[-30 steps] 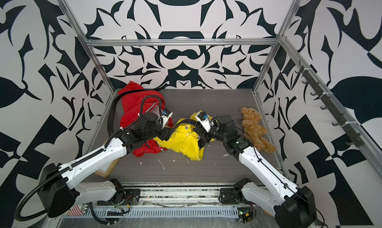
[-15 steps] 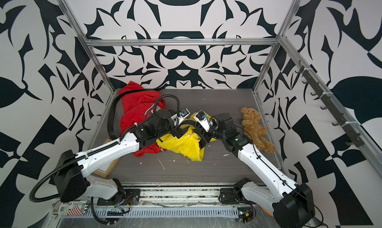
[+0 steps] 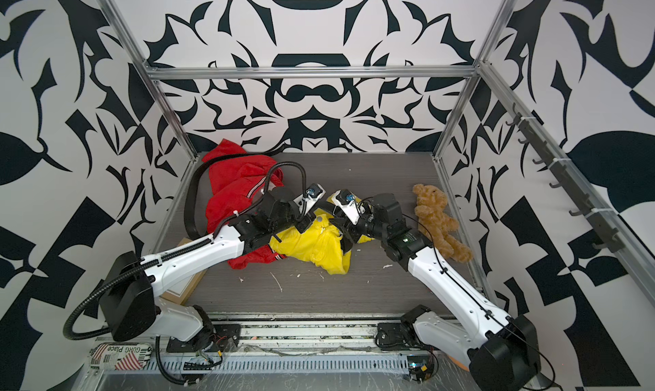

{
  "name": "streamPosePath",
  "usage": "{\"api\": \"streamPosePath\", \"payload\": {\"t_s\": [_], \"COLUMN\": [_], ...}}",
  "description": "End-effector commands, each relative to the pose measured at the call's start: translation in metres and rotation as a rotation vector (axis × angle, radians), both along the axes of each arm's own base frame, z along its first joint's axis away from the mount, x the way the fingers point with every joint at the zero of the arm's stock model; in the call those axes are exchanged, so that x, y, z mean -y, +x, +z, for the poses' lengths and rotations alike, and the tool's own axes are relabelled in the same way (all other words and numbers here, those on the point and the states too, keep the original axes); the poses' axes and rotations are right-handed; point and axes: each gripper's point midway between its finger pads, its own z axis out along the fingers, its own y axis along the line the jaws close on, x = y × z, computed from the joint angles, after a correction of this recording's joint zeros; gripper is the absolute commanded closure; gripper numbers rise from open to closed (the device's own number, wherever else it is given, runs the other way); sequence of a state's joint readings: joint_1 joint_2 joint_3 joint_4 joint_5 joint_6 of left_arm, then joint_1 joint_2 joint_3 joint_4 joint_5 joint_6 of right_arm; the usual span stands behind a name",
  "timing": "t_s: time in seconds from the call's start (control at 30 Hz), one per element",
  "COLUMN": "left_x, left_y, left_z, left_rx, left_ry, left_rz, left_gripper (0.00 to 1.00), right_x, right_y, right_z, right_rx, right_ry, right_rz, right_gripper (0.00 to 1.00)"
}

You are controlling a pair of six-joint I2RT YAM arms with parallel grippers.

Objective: Remove the belt from the trousers

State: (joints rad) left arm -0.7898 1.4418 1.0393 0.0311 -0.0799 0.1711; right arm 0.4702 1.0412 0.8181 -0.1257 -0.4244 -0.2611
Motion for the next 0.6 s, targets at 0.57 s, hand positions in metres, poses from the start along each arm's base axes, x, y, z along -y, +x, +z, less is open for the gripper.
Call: {"api": "streamPosePath", "payload": {"t_s": [0.57], "left_x": [-0.216], "left_y": [0.049], "left_z": [-0.06], "left_rx": [-0.471], "left_ry": [-0.564], "left_rz": [0.813], "left_gripper": [1.0], "right_x": [0.026], "right_y": [0.002], "right_z": [0.018], "right_rx": [0.035], "right_ry": [0.004], "right_rz": [-0.077], "right_gripper": [1.0]}}
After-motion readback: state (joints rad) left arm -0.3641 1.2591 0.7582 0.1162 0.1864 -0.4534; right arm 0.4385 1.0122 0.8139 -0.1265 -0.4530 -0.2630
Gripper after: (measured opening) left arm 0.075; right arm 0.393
